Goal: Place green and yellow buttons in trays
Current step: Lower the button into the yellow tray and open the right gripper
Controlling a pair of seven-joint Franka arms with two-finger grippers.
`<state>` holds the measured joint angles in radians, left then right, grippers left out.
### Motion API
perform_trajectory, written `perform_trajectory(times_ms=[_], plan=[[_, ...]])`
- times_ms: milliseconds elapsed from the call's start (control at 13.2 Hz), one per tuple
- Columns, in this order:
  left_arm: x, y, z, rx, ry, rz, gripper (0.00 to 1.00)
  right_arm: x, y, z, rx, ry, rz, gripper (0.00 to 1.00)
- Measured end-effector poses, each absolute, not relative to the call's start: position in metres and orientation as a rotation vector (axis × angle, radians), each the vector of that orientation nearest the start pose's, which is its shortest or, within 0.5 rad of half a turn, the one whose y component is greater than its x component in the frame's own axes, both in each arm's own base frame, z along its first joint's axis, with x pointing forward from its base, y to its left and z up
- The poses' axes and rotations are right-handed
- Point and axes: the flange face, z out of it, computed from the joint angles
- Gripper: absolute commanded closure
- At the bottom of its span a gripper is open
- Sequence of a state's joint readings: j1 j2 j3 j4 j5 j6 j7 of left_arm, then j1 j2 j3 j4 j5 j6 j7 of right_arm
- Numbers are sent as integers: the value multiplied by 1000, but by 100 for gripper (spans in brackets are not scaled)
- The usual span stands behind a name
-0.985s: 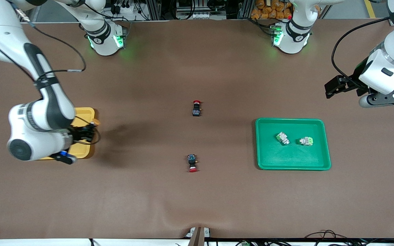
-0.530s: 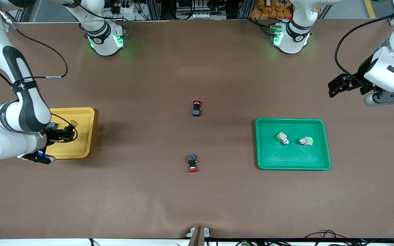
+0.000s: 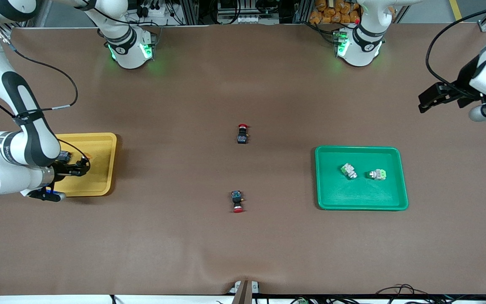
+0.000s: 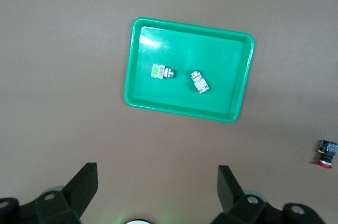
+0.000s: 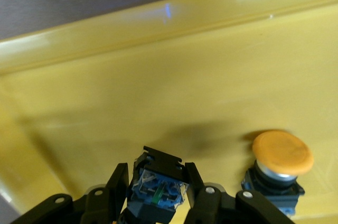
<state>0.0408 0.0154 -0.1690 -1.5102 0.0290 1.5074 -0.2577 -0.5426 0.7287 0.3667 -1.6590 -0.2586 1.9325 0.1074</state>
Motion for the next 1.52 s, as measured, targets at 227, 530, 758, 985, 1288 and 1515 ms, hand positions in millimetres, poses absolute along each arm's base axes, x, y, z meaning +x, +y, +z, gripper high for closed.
perform_trajectory(times_ms=[227, 530, 758, 985, 1288, 1515], plan=[[540, -69, 637, -3112, -201, -11, 0, 615, -147, 172, -3017, 322, 622, 24], [523, -70, 644, -3105, -199, -25, 0, 615, -147, 170, -3015, 358, 629, 0], [521, -65, 643, -3103, -213, -25, 0, 615, -147, 170, -3015, 366, 627, 0], [522, -61, 643, -3103, -222, -25, 0, 621, -144, 181, -3015, 357, 630, 0], [523, -60, 644, -3104, -223, -37, 0, 648, -106, 247, -2991, 265, 701, 0], [524, -60, 644, -3106, -225, -52, 0, 670, -85, 302, -2924, 278, 558, 0]])
